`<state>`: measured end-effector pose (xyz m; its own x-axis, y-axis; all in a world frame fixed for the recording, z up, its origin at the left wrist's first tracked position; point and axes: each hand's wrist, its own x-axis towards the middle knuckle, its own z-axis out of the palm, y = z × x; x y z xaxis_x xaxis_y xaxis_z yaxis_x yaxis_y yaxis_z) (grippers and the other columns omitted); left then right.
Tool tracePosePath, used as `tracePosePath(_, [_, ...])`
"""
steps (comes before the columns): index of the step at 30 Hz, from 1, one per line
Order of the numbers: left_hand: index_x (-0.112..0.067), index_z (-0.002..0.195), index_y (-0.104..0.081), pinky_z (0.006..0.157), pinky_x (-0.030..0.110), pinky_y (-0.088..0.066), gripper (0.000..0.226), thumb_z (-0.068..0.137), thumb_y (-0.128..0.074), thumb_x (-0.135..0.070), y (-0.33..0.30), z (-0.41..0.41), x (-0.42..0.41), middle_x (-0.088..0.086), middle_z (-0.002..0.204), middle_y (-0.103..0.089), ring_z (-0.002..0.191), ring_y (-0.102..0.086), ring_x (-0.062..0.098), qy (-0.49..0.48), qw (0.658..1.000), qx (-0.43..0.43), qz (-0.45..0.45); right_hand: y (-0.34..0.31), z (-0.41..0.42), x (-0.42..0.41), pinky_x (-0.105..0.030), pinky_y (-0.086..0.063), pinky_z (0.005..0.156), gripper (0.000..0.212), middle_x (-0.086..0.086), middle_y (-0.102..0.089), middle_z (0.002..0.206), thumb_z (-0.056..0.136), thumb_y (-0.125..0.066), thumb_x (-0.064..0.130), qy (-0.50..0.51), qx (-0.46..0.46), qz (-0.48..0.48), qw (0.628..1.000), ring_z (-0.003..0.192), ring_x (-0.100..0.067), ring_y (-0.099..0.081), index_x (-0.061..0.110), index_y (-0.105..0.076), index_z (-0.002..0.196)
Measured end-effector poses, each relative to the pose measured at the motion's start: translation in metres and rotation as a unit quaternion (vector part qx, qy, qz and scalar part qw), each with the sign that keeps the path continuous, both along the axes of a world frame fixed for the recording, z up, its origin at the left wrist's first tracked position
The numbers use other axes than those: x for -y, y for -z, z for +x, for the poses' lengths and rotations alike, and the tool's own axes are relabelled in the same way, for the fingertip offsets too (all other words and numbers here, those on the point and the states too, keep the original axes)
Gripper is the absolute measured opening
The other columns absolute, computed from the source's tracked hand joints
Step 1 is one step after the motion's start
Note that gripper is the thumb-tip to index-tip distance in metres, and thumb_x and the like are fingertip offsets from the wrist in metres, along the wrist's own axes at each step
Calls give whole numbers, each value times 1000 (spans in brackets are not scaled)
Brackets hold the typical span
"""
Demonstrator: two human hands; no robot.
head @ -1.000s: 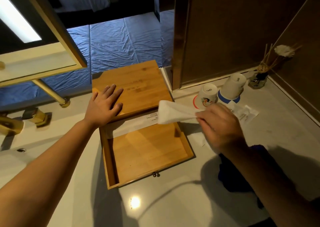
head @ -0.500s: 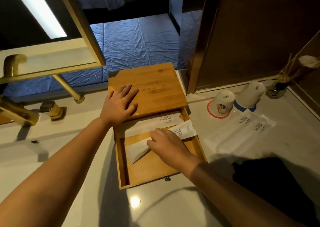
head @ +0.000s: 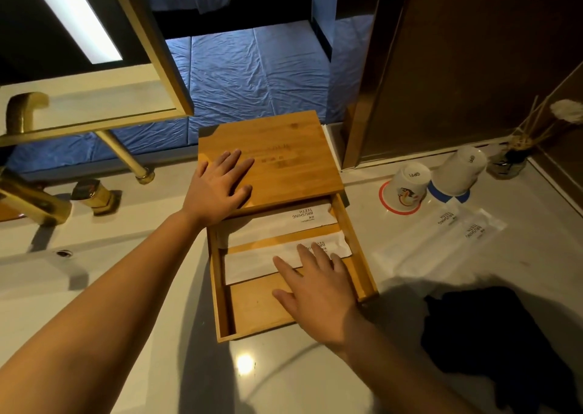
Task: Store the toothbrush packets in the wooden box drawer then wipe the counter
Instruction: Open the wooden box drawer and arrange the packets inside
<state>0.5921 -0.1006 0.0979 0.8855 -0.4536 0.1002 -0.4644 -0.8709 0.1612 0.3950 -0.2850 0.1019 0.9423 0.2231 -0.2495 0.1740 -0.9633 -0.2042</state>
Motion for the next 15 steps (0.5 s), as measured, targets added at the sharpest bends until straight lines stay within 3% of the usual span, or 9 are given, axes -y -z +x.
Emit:
tracePosePath(5, [-38,145,-24,114,46,-12,60,88,-24,-57,-1,0,0,0,158,-21,146,-15,19,-1,1000,0,-2,7,-2,-9,-61,-8,111,62,-16,-2,158,89,-17,64,28,-66,-43,997,142,-45,2,39,-5,144])
tracePosePath(10, [-37,145,-24,114,46,-11,60,88,-25,-54,-4,-2,1,-1,158,-20,146,-14,19,-3,1000,-6,-3,7,8,-15,-61,-13,111,62,-17,2,157,90,-20,63,39,-89,-53,994,141,-47,5,37,-8,145])
tracePosePath(15, [-36,145,-25,115,47,-10,60,88,-26,-54,-6,-4,2,-1,158,-20,146,-13,18,-6,1000,-12,-9,5,8,-20,-63,-8,110,61,-18,-1,157,91,-23,60,29,-32,-76,996,141,-45,1,35,-9,144])
